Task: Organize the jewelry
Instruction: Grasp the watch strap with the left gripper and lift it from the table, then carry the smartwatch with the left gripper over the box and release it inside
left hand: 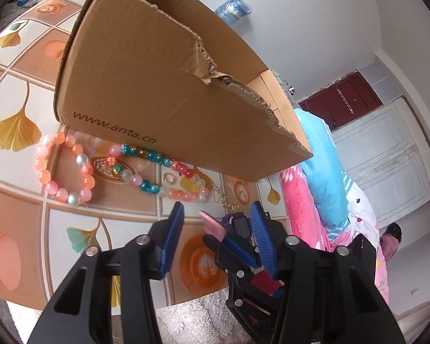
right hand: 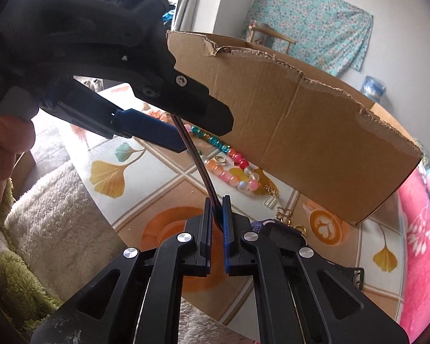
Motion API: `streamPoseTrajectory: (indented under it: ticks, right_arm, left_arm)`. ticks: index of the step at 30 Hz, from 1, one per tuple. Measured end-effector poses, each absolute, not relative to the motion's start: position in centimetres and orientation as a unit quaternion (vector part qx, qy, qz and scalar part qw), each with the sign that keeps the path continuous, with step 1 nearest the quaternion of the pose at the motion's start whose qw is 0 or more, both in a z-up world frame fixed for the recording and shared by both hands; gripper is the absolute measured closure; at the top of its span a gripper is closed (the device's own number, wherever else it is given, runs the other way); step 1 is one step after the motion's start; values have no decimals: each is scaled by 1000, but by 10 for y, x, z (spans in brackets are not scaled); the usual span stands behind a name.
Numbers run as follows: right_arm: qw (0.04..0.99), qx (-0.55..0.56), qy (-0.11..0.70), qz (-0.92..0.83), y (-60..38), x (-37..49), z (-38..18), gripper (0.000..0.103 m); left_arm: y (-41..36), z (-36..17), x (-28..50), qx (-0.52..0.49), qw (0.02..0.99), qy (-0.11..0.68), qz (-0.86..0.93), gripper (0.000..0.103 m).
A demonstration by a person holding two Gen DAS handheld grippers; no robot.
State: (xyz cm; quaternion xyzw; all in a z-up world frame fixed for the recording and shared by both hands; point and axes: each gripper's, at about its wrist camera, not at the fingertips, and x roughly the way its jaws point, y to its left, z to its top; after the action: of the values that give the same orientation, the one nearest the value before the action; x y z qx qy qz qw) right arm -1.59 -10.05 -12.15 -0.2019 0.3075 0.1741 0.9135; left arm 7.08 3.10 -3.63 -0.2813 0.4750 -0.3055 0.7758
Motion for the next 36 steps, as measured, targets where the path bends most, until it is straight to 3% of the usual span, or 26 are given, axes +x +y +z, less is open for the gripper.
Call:
streamPoseTrajectory:
  ticks: [2, 4, 11, 17, 20, 21, 22, 28, 34, 36]
  right_arm:
    - [914, -200, 309, 174, -100, -19, -123, 98]
    - [914, -193, 313, 173, -101, -18, -123, 98]
    - [914, -182, 324, 161, -98, -12, -119, 97]
    - [910, -158, 346, 166, -100, -10, -114, 94]
    - [907, -101, 365, 187, -118, -12, -101, 77]
    - [907, -77, 367, 191, -126, -13, -97, 63]
    - [908, -43, 370, 193, -141, -13, -91, 58]
    - [907, 87, 394, 121, -223, -12, -76, 58]
    - [893, 120, 432, 36, -255, -16, -89, 58]
    - [888, 122, 443, 26, -257, -12, -96, 64]
  left_arm:
    - [32, -38, 71, -274, 779, 481, -295, 73]
    - [31, -40, 71, -261, 782, 488, -286, 78]
    - [32, -46, 66, -247, 786, 501, -265, 80]
    - [26, -44, 60, -190, 808, 500, -249, 94]
    - [20, -42, 56, -159, 819, 493, -248, 97]
    - [17, -42, 55, -145, 822, 494, -244, 99]
    - [16, -43, 55, -132, 825, 495, -239, 99]
    - [18, -52, 55, -125, 825, 497, -239, 99]
    - [12, -52, 50, -105, 830, 494, -237, 99]
    - [11, -53, 50, -103, 830, 495, -236, 99]
